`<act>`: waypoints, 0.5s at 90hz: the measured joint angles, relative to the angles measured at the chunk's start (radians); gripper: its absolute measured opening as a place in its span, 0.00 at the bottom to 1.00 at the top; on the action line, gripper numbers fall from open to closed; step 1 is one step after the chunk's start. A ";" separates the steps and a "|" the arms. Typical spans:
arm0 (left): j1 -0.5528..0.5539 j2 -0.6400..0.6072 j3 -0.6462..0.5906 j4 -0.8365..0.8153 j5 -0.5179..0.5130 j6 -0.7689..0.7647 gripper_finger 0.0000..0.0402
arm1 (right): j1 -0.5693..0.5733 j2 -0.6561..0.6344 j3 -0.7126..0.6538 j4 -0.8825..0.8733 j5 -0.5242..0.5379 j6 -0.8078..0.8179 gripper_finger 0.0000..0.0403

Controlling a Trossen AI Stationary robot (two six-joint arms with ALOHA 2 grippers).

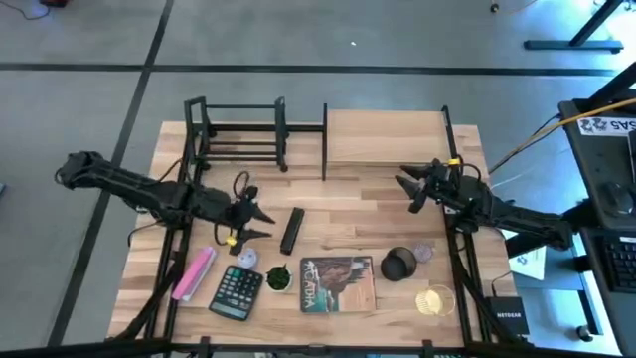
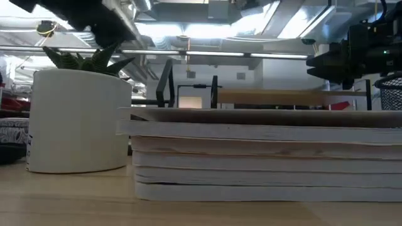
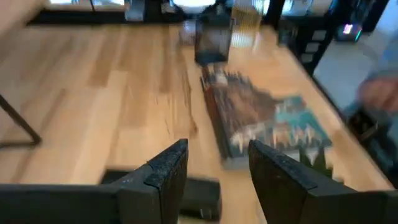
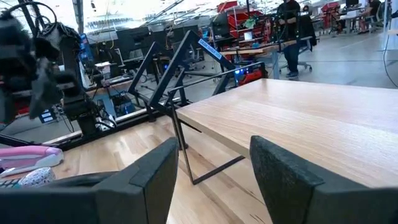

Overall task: Stock shelves
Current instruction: Put the potted plant onto the shelf

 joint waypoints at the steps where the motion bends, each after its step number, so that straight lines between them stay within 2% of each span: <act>1: -0.007 0.002 0.000 0.001 -0.005 -0.007 0.38 | 0.000 0.000 0.000 0.000 0.000 0.000 0.46; 31: -0.173 0.104 0.000 0.002 -0.103 -0.194 0.38 | 0.000 0.000 0.000 0.000 0.000 0.000 0.46; 45: -0.230 0.161 0.000 0.001 -0.135 -0.219 0.38 | 0.000 0.000 0.000 0.000 0.000 0.000 0.46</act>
